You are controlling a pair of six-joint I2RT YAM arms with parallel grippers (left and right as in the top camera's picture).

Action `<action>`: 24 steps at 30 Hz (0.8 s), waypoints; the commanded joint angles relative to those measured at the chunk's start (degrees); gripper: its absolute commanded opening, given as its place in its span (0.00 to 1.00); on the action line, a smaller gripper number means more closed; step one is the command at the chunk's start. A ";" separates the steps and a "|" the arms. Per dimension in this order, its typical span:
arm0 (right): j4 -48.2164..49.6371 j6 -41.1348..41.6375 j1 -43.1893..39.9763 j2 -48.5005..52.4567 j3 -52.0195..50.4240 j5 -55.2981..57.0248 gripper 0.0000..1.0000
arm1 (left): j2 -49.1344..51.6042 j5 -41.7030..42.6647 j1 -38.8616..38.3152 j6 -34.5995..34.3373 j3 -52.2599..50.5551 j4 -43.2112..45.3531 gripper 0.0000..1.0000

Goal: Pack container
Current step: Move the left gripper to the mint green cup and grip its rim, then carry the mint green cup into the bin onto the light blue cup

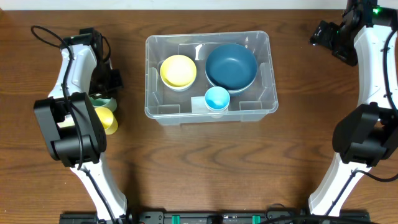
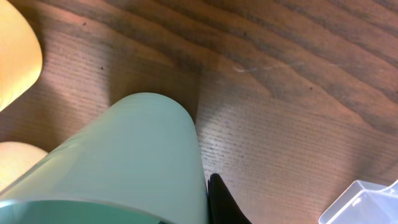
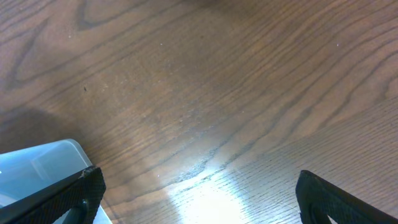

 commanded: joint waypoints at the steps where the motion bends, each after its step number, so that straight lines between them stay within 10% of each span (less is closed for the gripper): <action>1: 0.00 0.70 0.42 -0.15 0.26 -0.20 0.99 | -4.68 -0.24 -0.07 -0.63 2.51 -0.59 0.06; 14: 0.00 0.70 0.42 -0.15 0.26 -0.20 0.99 | -24.33 1.84 -6.93 -3.08 2.49 -1.44 0.06; 24: 0.00 0.70 0.42 -0.15 0.26 -0.20 0.99 | -31.43 4.28 -31.12 1.99 2.49 0.83 0.06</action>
